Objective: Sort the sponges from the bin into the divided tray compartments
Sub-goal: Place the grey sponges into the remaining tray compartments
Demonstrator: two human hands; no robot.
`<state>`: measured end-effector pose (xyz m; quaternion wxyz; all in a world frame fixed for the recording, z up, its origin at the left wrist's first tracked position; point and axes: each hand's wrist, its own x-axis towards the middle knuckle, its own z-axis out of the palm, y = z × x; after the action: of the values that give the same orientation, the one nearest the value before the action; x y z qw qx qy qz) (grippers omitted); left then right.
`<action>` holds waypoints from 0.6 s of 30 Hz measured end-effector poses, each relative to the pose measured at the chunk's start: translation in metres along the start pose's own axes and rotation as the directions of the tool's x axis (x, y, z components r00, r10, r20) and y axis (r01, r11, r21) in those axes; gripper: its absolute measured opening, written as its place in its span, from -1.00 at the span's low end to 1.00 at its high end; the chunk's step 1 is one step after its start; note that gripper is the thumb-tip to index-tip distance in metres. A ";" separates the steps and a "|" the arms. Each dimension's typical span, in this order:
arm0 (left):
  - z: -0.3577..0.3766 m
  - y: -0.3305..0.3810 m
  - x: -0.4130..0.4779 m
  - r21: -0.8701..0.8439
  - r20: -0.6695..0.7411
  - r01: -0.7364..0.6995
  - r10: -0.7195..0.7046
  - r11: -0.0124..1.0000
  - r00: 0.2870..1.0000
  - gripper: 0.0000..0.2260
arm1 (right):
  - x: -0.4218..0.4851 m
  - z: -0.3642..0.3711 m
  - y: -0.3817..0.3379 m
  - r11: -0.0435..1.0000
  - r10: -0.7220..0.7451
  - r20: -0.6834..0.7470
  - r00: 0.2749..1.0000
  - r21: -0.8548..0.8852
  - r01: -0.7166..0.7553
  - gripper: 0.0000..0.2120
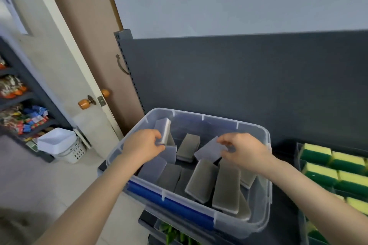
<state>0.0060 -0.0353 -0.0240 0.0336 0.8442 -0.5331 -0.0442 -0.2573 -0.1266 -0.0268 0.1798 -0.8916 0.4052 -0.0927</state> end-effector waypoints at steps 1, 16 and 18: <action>0.001 0.000 0.012 0.011 0.002 -0.002 0.002 1.000 1.000 -0.62 | 0.007 0.002 0.002 1.000 0.003 0.002 1.000 0.004 -0.003 -0.64; 0.049 -0.004 0.108 0.050 0.179 0.068 -0.075 0.996 0.981 -0.41 | 0.054 0.020 0.003 0.998 0.040 0.023 0.999 0.043 -0.041 -0.64; 0.049 -0.003 0.108 0.011 0.168 0.043 -0.045 0.999 0.985 -0.45 | 0.054 0.020 0.000 0.996 0.070 0.010 0.997 0.059 -0.071 -0.63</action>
<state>0.0494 -0.1320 -0.0777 -0.0155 0.8492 -0.5154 -0.1142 -0.2157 -0.1621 -0.0444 0.2110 -0.8713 0.4328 -0.0948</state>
